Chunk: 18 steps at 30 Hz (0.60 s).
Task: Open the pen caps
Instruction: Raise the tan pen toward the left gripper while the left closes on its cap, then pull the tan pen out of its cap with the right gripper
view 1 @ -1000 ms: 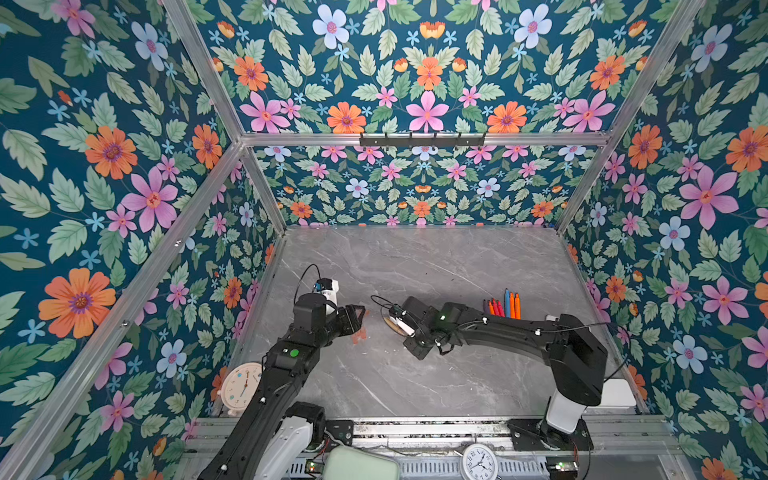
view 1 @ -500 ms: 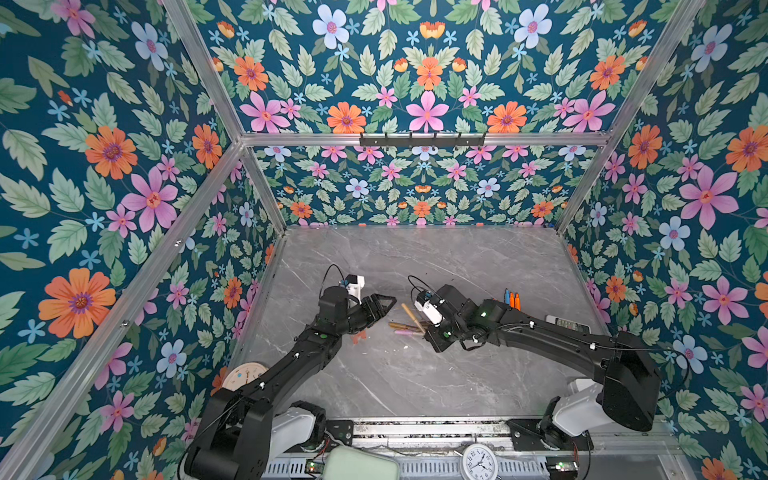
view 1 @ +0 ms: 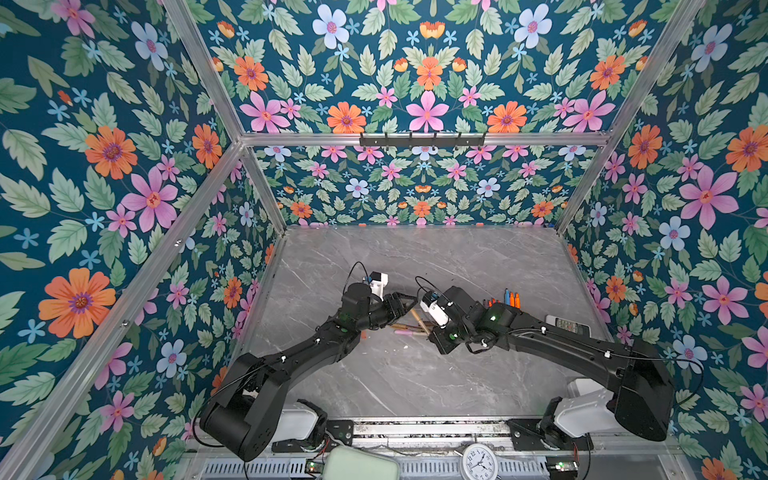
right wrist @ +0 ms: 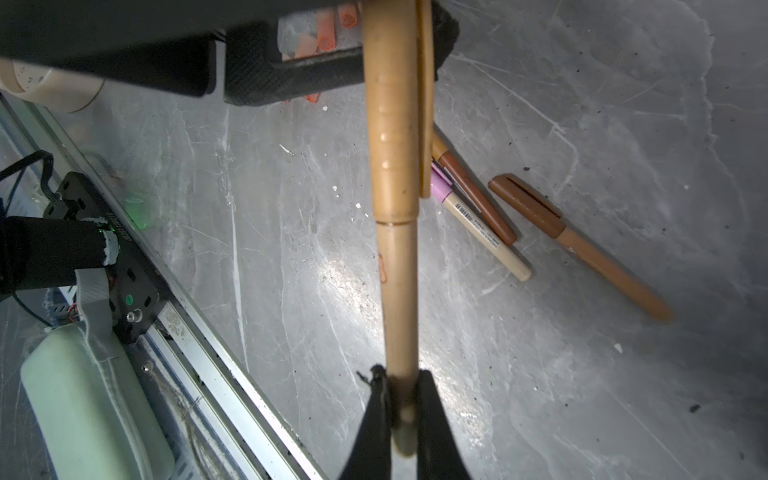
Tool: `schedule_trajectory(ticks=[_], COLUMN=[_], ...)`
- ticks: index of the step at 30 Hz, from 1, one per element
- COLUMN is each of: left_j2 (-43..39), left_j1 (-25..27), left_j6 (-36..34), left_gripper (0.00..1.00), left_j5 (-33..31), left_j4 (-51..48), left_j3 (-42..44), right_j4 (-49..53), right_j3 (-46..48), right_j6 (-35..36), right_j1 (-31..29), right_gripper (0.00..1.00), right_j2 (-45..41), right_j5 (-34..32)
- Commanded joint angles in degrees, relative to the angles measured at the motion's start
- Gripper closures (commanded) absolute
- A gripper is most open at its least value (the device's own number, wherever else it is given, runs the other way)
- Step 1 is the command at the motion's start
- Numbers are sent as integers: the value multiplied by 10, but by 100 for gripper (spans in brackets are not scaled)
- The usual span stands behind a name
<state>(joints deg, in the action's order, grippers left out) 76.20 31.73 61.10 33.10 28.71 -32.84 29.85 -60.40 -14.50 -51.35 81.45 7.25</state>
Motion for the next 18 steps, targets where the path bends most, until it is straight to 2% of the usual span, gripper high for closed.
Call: schedule_trajectory(ticks=[1, 3, 8, 13, 16, 18], left_j2=[-3, -3, 2, 11, 16, 18], left_j1=[6, 9, 18, 25, 26, 26], left_j6=[-1, -1, 3, 7, 7, 6], left_gripper=[58, 65, 68, 83, 100, 100], left_j5=[0, 2, 6, 12, 17, 20], left_j4=[24, 25, 32, 48, 51, 52], left_j3=[-3, -4, -5, -5, -7, -9], right_j4=[2, 4, 8, 13, 11, 10], right_j3=[0, -2, -10, -14, -14, -14], right_j6=[2, 2, 1, 0, 0, -1], right_j1=[-1, 0, 1, 1, 0, 0], right_gripper=[100, 100, 100, 100, 100, 100], right_j2=[-5, -5, -4, 1, 1, 2], right_j5=[-16, -20, -31, -36, -33, -32])
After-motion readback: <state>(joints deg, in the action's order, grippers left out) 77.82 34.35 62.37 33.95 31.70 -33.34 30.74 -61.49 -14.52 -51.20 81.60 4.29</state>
